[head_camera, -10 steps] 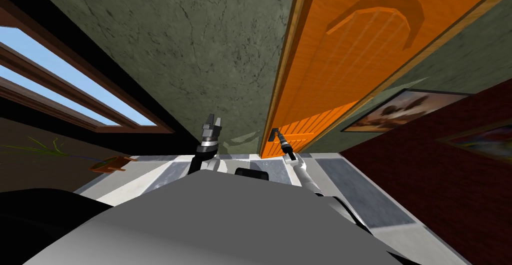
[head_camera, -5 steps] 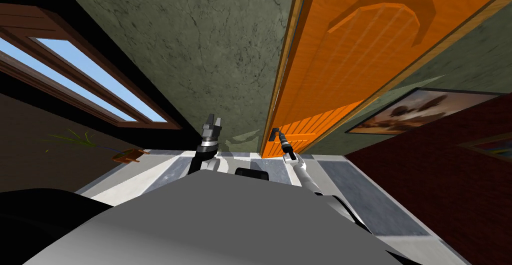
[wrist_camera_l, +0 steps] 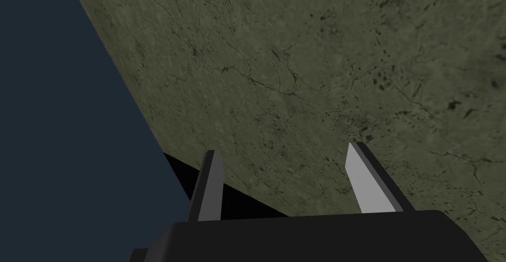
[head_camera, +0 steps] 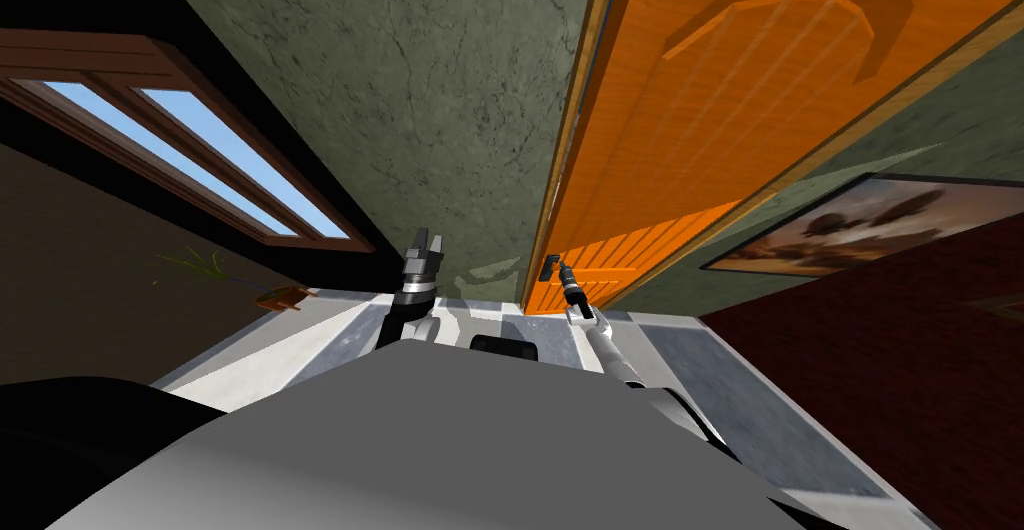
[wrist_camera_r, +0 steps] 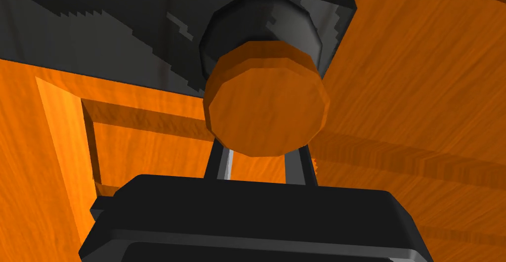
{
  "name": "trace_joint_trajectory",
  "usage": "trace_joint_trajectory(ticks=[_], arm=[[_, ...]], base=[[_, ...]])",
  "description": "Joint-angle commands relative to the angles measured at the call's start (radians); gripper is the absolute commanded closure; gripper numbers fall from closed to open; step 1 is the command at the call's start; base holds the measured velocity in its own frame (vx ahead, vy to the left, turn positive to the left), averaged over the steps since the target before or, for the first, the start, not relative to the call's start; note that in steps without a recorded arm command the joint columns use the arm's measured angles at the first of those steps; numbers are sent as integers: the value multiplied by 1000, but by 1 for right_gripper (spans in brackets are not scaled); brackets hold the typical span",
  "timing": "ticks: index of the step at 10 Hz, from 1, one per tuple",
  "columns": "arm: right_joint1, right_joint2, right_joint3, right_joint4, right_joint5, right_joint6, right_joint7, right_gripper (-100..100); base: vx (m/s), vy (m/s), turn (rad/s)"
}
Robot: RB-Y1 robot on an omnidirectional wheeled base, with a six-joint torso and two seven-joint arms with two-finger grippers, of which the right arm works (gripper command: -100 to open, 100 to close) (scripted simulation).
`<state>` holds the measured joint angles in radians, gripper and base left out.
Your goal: Pull the door open
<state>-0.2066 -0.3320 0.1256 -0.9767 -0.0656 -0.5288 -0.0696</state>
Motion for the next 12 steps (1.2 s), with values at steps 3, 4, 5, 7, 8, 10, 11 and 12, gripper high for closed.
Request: trace_joint_trajectory(ticks=[3,4,5,7,8,10,11,12], arm=[[-15,14,15,12,-72,-4,-98,100],[-20,15,15,19,-102,-2,-124,100],[-20,15,15,19,-102,-2,-137,100],[-29,16,16,31,-162,2,-202,100],[-29,16,16,31,-162,2,-212,100],[-39,17,16,44,-222,5,-278,100],[-39,17,16,44,-222,5,-286,100],[-43,17,16,50,-251,7,-323,100]], base=[[-71,-48,96],[-66,-51,158],[-58,-38,74],[-66,-43,106],[-55,-34,90],[-68,-45,130],[-56,-40,75],[-64,-20,98]])
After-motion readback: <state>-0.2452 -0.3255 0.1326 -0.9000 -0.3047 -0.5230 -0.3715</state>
